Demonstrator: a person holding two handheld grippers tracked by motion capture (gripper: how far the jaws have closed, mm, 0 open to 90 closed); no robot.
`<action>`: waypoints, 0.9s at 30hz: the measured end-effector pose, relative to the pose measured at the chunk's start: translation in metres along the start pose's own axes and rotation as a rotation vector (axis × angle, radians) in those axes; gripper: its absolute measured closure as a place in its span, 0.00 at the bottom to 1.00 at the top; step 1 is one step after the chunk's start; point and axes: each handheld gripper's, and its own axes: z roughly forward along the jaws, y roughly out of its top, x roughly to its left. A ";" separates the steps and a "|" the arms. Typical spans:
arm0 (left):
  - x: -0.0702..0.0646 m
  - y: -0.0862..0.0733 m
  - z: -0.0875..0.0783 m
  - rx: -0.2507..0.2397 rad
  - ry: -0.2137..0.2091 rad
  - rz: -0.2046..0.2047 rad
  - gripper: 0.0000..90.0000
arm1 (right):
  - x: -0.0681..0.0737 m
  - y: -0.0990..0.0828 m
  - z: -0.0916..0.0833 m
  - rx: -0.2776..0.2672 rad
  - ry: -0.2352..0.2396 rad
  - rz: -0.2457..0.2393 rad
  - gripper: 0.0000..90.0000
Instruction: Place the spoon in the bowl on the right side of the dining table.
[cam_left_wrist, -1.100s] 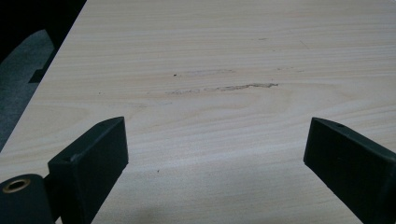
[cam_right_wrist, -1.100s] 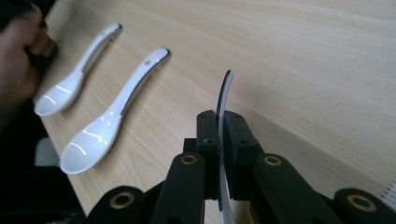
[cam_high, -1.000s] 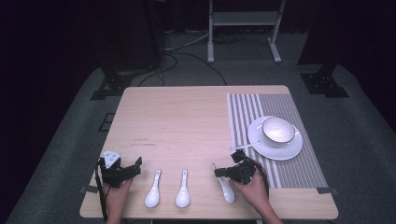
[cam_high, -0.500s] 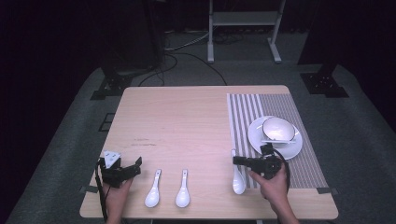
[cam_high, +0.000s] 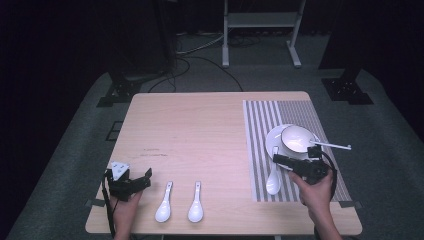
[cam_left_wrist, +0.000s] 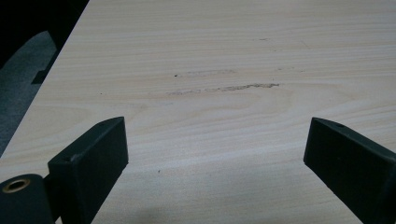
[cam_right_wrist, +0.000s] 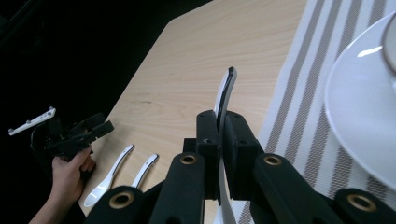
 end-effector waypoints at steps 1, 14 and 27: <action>0.000 0.000 0.000 0.000 0.000 0.000 0.06 | -0.002 0.003 -0.004 -0.012 -0.009 0.000 0.95; 0.000 0.000 0.000 0.002 0.001 0.002 0.06 | -0.023 0.025 -0.030 -0.113 -0.068 0.051 0.95; 0.000 0.000 0.000 0.002 0.000 0.002 0.06 | -0.053 0.049 -0.040 -0.198 -0.144 0.137 0.95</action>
